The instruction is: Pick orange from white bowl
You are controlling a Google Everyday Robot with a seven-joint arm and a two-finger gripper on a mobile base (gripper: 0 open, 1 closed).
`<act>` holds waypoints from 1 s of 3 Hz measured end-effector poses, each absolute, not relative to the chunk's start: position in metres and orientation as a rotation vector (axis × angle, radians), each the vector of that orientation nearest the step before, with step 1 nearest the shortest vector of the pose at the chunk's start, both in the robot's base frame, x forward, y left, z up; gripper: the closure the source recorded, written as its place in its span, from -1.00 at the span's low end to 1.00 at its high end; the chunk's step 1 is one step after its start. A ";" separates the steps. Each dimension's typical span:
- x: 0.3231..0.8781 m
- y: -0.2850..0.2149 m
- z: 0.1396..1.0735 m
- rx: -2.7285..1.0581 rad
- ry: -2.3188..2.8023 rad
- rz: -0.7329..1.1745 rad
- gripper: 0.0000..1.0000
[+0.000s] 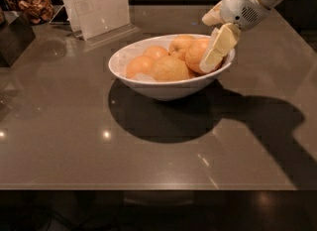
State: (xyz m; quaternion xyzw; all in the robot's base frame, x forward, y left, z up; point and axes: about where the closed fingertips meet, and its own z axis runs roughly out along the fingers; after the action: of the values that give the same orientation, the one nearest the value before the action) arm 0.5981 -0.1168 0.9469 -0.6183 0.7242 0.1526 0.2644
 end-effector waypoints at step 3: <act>0.606 -0.114 0.922 -1.663 1.998 0.487 -0.92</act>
Offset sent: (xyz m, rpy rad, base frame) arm 0.0095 0.0035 -0.0206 0.0189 0.0672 0.0044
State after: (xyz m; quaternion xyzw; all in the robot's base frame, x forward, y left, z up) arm 0.6059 -0.1138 0.9222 -0.6094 0.7322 0.1787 0.2461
